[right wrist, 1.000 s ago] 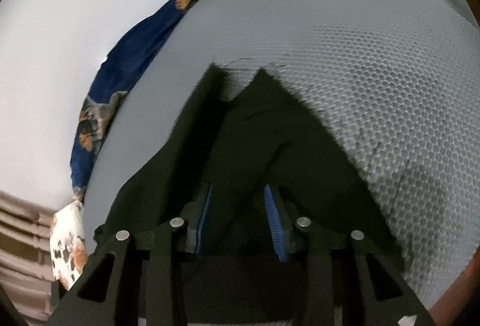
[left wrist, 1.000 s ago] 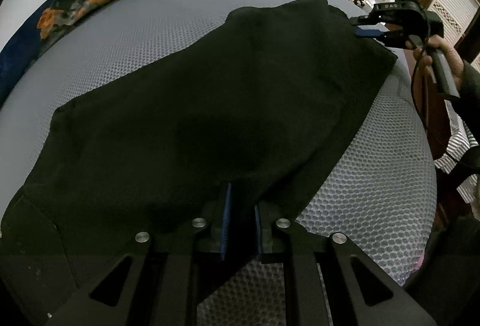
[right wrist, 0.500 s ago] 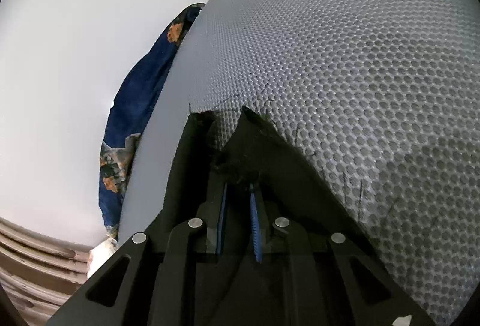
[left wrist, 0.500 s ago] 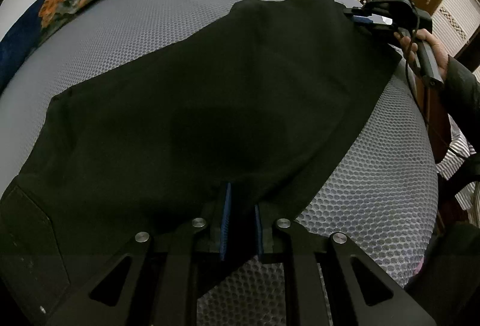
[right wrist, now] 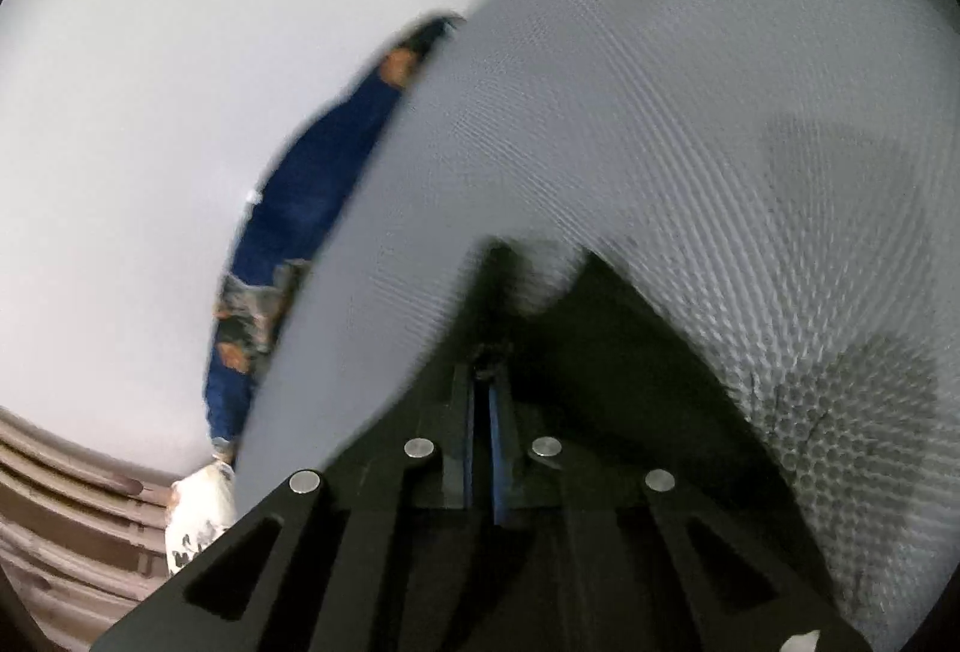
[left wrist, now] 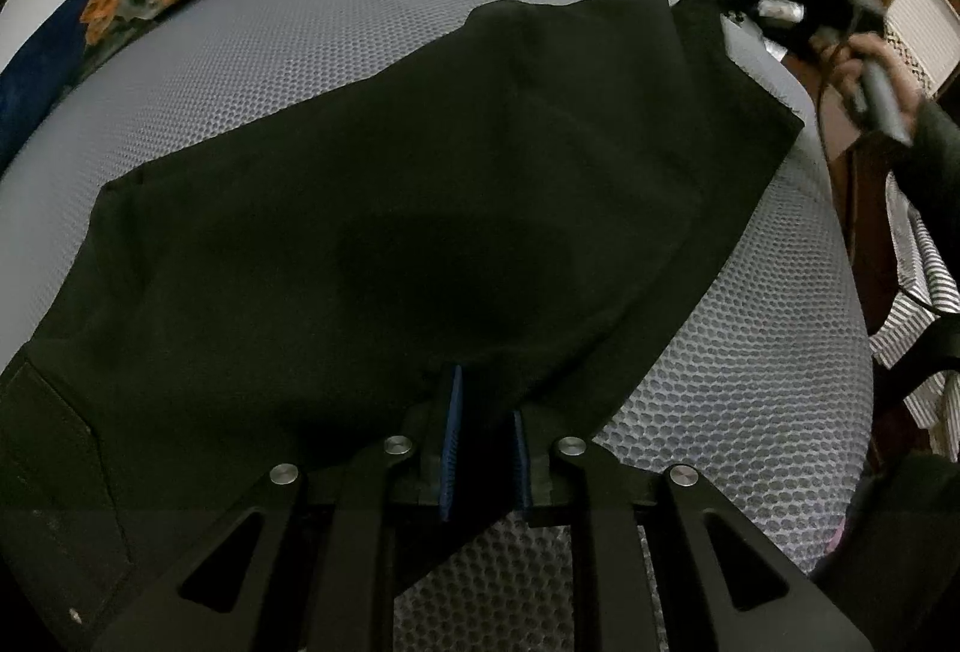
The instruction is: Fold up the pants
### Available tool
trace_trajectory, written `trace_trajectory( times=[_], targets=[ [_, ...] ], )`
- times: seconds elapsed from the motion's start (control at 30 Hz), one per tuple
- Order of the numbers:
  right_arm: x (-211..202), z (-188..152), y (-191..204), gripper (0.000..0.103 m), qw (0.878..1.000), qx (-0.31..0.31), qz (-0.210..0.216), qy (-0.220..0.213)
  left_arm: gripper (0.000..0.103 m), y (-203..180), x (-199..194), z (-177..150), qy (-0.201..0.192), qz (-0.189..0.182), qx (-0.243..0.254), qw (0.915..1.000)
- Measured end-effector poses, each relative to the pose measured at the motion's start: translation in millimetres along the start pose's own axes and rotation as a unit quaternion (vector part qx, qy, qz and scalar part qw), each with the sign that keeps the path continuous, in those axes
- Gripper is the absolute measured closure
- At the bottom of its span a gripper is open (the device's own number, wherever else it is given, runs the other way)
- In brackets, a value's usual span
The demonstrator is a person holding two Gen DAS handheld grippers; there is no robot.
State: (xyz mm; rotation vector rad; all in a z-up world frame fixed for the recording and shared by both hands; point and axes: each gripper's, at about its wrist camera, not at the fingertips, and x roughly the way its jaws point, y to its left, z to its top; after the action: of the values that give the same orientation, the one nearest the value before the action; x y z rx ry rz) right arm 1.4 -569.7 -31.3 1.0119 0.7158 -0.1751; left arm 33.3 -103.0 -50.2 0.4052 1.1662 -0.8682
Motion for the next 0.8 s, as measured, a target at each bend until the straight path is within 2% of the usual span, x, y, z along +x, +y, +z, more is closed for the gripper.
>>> trace_trajectory(
  times=[0.1, 0.17, 0.27, 0.33, 0.47, 0.57, 0.8],
  targets=[
    [-43.3, 2.2, 32.3, 0.099, 0.998, -0.042, 0.001, -0.039, 0.087, 0.5, 1.2, -0.5, -0.001, -0.002, 0.002, 1.0],
    [-65.6, -1.1, 39.9, 0.099, 0.997, -0.054, -0.003, -0.051, 0.087, 0.0, 0.5, 0.5, -0.003, -0.003, 0.005, 1.0],
    [-82.4, -15.4, 34.4, 0.099, 0.996, -0.062, -0.048, -0.049, 0.087, -0.6, 2.0, 2.2, 0.0, -0.005, 0.009, 0.9999],
    [-84.1, -28.8, 19.0, 0.099, 0.991, -0.069, -0.108, -0.044, 0.087, -1.8, 1.7, 2.3, -0.001, -0.007, 0.013, 0.9999],
    [-71.1, -49.5, -24.8, 0.099, 0.984, -0.038, -0.172, -0.009, 0.086, -2.4, 2.3, 1.9, 0.0, -0.01, 0.024, 0.9997],
    [-64.4, -58.6, -50.5, 0.099, 0.983, -0.01, -0.184, 0.006, 0.086, -2.1, 1.4, 1.6, 0.002, -0.02, 0.033, 0.9992],
    [-71.4, -63.8, -42.5, 0.1, 0.979, -0.034, -0.201, 0.006, 0.086, -1.4, -2.8, -2.7, 0.002, -0.043, 0.045, 0.998]
  ],
)
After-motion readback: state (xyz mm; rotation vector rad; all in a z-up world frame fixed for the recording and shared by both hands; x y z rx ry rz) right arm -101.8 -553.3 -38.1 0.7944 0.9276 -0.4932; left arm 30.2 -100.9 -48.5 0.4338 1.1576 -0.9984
